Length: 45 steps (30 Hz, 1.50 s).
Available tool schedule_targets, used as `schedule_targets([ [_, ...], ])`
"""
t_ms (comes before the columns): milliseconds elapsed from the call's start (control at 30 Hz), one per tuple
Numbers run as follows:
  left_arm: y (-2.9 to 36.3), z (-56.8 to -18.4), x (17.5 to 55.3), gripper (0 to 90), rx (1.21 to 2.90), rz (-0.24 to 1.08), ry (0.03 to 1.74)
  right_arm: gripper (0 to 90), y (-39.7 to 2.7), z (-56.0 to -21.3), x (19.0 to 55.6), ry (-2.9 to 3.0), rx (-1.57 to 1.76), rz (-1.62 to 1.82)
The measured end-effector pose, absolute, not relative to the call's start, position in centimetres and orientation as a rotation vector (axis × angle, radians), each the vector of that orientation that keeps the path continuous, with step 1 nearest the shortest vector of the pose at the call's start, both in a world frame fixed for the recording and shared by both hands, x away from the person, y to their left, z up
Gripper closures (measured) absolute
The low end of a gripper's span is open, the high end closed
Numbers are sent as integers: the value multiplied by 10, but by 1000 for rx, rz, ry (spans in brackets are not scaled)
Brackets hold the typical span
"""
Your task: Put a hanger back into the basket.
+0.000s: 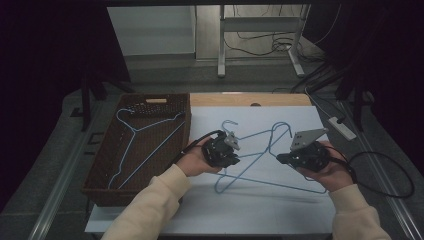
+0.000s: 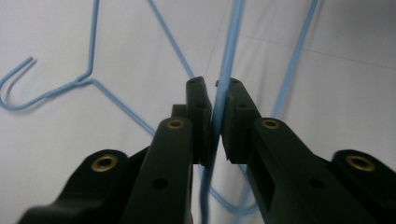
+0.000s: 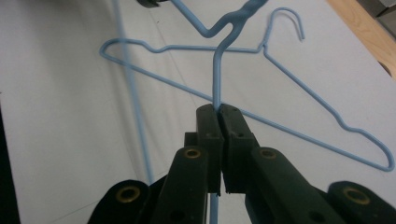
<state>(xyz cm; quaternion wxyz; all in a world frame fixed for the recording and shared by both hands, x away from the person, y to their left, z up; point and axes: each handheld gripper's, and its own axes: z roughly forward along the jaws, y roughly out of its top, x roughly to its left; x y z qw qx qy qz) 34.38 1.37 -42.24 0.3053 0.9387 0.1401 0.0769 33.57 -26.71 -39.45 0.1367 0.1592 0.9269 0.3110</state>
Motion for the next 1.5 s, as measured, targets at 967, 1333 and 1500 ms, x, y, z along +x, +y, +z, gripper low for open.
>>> schedule_targets([
  [967,100,-386,307,862,2130,268,652,410,-280,-400,316,2305,681,1267],
  [1333,149,-380,298,863,1977,326,758,356,-285,-429,313,2330,759,1254],
  [1500,169,-379,292,863,1924,362,805,336,-286,-439,314,2336,787,1249],
])
